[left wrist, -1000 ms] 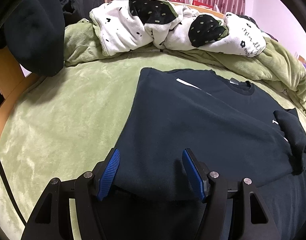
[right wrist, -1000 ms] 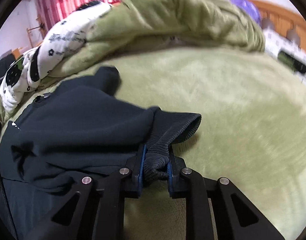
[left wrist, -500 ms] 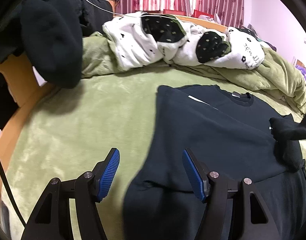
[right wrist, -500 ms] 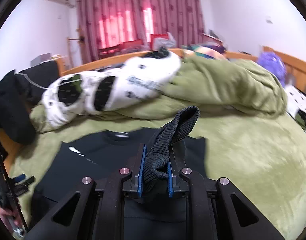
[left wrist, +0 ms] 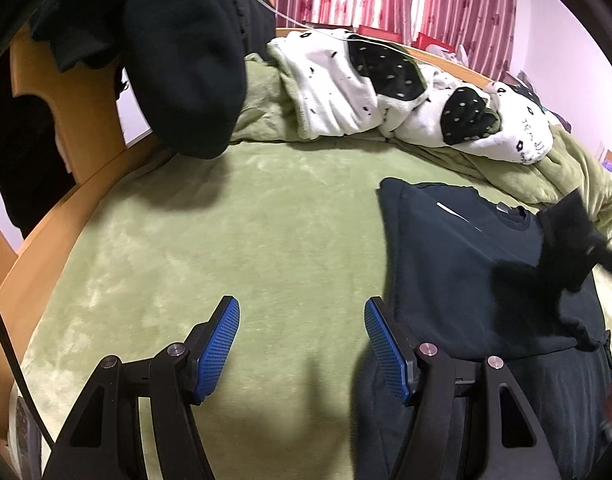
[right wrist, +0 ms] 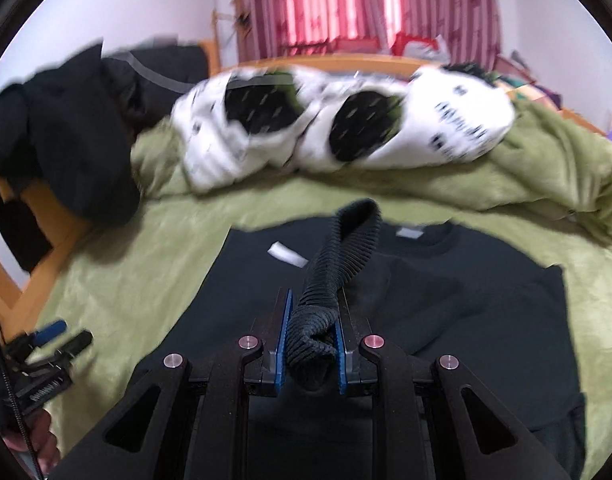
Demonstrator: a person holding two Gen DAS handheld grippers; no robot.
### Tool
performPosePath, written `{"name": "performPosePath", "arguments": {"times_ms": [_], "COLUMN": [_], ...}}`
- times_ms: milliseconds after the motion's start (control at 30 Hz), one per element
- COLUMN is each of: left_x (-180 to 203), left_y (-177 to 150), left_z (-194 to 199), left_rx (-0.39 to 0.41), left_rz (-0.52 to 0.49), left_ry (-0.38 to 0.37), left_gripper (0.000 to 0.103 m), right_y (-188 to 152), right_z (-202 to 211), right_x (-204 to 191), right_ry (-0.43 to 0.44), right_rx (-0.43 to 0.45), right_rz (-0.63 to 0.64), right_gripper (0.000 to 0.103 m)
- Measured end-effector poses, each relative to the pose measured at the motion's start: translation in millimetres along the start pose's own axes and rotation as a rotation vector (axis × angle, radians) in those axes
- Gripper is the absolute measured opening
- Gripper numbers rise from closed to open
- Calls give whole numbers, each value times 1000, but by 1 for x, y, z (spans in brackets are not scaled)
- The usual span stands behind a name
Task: Fold small clothes
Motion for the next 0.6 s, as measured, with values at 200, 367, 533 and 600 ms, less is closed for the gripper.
{"name": "performPosePath", "arguments": {"times_ms": [200, 367, 533, 600], "left_x": [5, 33, 79, 98], "left_y": [2, 0, -6, -11], "left_z": [-3, -6, -8, -12], "left_rx": [-12, -24, -34, -43], "left_rz": [24, -13, -37, -56], "left_ry": [-21, -39, -130, -167], "left_gripper": [63, 63, 63, 63], "right_y": [-25, -24, -36, -47], "right_z": [-20, 7, 33, 39], "right_x": [-27, -9, 58, 93], "right_ry": [33, 8, -27, -59], "right_rx": [-32, 16, 23, 11], "right_rz": [37, 85, 42, 13], "right_gripper": [29, 40, 42, 43]}}
Point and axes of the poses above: each gripper's, at about its wrist camera, not at the fingertips, and z roughly against the way its jaws point, x to its right, y to its top, the point moved 4 cm from there along -z, roughly the way its jaws point, and after that the axes turned 4 degrees about x, right-handed, at the moved point
